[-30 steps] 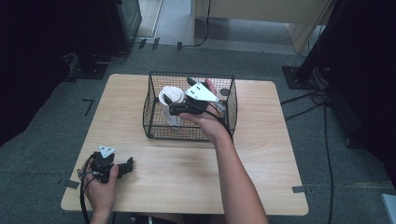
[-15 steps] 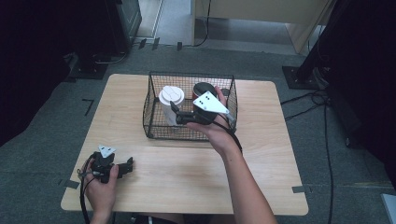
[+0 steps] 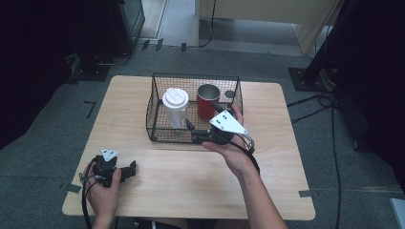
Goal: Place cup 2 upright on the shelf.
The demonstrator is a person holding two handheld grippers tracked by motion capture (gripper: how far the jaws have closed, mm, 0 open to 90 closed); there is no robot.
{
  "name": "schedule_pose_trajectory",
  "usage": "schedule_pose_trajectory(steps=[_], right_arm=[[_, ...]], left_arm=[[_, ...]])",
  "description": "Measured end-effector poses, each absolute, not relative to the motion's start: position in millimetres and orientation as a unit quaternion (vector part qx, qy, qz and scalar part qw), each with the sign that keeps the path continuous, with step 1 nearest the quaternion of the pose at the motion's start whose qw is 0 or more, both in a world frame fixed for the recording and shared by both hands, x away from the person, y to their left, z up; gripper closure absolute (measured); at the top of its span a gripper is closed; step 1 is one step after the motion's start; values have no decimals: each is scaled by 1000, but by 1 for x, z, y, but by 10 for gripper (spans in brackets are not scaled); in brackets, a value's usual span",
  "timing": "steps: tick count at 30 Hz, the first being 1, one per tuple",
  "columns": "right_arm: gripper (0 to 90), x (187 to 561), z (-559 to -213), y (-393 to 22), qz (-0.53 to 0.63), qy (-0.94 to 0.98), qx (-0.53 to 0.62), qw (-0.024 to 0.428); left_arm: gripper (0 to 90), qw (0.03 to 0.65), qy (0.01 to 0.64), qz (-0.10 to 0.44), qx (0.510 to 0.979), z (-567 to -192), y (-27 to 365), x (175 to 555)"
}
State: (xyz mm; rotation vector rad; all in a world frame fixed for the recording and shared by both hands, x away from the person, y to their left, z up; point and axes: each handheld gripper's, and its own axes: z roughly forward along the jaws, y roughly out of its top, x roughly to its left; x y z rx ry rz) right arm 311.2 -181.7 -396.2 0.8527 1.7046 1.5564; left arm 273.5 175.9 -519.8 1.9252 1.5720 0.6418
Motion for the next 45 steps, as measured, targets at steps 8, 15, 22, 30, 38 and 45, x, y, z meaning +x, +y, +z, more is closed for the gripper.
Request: schedule_pose_trajectory(steps=[8,15,22,30,38,45], right_arm=[[6,291,-407,-200,594,640,348,340],[8,273,-415,-216,592,632,371,335],[10,260,-426,-236,584,623,390,344],[11,249,-443,-261,565,620,413,355],[13,241,-463,-289,547,614,440,361],[31,233,-483,-313,525,608,469,367]], left_arm=[[4,284,587,240,719,-520,176,274],[4,284,587,240,719,-520,176,274],[4,284,587,240,719,-520,176,274],[4,284,587,241,719,-520,176,274],[4,283,586,240,720,-520,176,274],[4,283,586,240,720,-520,176,274]])
